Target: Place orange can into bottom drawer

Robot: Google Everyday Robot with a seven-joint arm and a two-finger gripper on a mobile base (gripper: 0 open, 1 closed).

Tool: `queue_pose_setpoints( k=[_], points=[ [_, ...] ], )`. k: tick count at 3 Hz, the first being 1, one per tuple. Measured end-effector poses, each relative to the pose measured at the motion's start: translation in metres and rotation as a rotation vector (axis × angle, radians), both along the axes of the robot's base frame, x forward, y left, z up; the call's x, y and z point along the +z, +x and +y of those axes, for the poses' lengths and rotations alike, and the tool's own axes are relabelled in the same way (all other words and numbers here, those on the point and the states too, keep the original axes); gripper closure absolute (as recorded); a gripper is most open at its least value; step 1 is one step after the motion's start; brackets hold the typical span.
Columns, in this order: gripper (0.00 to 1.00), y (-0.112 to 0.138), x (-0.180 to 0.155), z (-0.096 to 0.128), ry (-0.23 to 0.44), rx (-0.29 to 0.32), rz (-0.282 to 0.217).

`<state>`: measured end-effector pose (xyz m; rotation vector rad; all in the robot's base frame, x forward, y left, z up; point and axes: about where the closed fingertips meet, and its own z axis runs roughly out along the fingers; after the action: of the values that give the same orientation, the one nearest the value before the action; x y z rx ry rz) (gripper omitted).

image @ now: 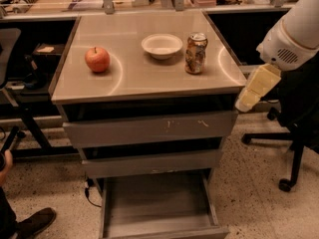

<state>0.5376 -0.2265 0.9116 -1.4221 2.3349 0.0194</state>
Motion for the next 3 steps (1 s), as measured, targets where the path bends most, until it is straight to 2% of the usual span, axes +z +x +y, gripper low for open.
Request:
queue_pose_setpoints(
  k=[1, 2, 3],
  points=[
    [0.00, 0.044, -0.024, -0.006, 0.048, -0.079, 0.004],
    [0.00, 0.076, -0.035, -0.008, 0.078, -0.124, 0.006],
    [0.00, 0.080, -0.036, -0.009, 0.082, -0.128, 0.005]
  ],
)
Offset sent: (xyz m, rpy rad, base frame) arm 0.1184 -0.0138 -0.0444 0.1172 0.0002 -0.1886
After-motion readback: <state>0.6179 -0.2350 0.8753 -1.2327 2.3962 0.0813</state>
